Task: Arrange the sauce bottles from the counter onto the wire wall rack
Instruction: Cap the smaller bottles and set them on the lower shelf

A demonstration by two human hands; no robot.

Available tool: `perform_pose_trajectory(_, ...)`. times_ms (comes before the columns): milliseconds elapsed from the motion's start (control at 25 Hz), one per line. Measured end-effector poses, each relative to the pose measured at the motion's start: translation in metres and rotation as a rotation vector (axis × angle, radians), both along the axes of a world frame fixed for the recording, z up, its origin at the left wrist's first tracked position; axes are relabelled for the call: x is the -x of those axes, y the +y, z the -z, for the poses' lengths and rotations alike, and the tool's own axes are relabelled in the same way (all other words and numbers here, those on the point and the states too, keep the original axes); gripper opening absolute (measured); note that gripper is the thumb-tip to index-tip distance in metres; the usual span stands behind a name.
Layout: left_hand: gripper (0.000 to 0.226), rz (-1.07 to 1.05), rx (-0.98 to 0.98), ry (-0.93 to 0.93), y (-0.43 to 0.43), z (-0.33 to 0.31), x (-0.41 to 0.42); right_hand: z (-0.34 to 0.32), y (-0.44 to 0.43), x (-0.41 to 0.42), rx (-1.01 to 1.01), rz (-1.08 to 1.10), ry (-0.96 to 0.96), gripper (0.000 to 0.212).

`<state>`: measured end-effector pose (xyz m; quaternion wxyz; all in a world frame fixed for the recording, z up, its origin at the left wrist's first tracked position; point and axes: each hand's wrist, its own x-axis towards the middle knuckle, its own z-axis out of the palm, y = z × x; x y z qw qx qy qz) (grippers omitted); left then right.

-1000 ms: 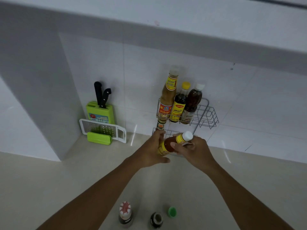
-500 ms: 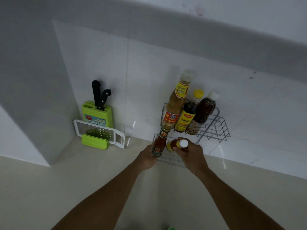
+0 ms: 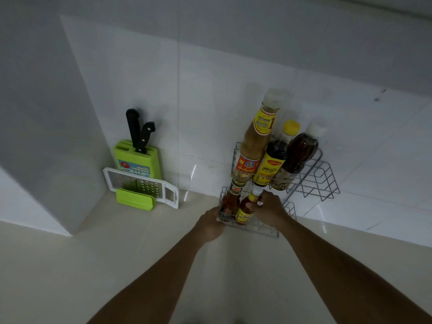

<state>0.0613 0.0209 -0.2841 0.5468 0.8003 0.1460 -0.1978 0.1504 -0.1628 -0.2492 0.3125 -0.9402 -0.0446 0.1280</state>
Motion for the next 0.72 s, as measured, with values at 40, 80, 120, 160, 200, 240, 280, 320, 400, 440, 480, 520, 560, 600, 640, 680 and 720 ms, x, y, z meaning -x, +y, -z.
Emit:
perform_pose_trajectory(40,0.074,-0.001,0.001,-0.003,0.000,0.001,0.000,0.002,0.001,-0.001,0.000,-0.009,0.005,0.043)
perform_pose_trajectory(80,0.075,-0.005,0.001,-0.005,0.000,0.002,0.000,0.003,0.001,-0.001,0.003,-0.012,0.008,0.043)
perform_pose_trajectory(120,0.077,-0.014,0.007,-0.002,0.000,0.002,0.000,0.005,0.000,-0.001,0.000,-0.012,0.012,0.044)
perform_pose_trajectory(160,0.080,-0.017,0.011,0.001,-0.001,0.003,0.000,0.005,-0.001,0.000,-0.004,-0.014,0.017,0.045)
perform_pose_trajectory(200,0.081,-0.015,0.012,0.008,-0.001,0.005,0.000,0.005,-0.001,0.001,-0.006,-0.020,0.023,0.046)
perform_pose_trajectory(240,0.082,-0.007,0.016,0.011,0.000,0.006,0.001,0.005,-0.002,0.001,-0.006,-0.024,0.037,0.046)
perform_pose_trajectory(280,0.084,-0.001,0.017,0.021,-0.001,0.002,0.004,0.006,-0.003,0.002,-0.018,-0.029,0.053,0.046)
perform_pose_trajectory(320,0.085,0.000,0.017,0.039,0.000,-0.002,0.007,0.006,-0.005,0.003,-0.042,-0.030,0.070,0.047)
perform_pose_trajectory(400,0.084,-0.019,0.004,0.072,0.001,-0.009,0.013,0.005,-0.007,0.010,-0.114,-0.005,0.099,0.050)
perform_pose_trajectory(440,0.079,-0.025,-0.004,0.084,0.001,-0.011,0.016,0.004,-0.009,0.016,-0.157,0.021,0.101,0.055)
perform_pose_trajectory(480,0.075,-0.020,-0.015,0.089,0.002,-0.014,0.019,0.002,-0.012,0.024,-0.186,0.062,0.092,0.063)
perform_pose_trajectory(520,0.070,-0.004,-0.022,0.088,0.001,-0.019,0.024,0.001,-0.015,0.033,-0.201,0.108,0.070,0.068)
perform_pose_trajectory(560,0.065,0.029,-0.033,0.080,0.000,-0.025,0.029,-0.001,-0.019,0.044,-0.217,0.155,0.036,0.066)
perform_pose_trajectory(600,0.060,0.075,-0.045,0.067,-0.002,-0.035,0.036,-0.002,-0.023,0.057,-0.230,0.197,-0.011,0.057)
perform_pose_trajectory(640,0.057,0.124,-0.061,0.050,-0.005,-0.045,0.042,-0.002,-0.028,0.071,-0.242,0.219,-0.057,0.047)
perform_pose_trajectory(680,0.056,0.167,-0.080,0.023,-0.009,-0.055,0.049,-0.003,-0.035,0.087,-0.247,0.215,-0.074,0.039)
perform_pose_trajectory(720,0.056,0.192,-0.088,-0.006,-0.013,-0.066,0.054,0.000,-0.041,0.102,-0.242,0.177,-0.059,0.038)
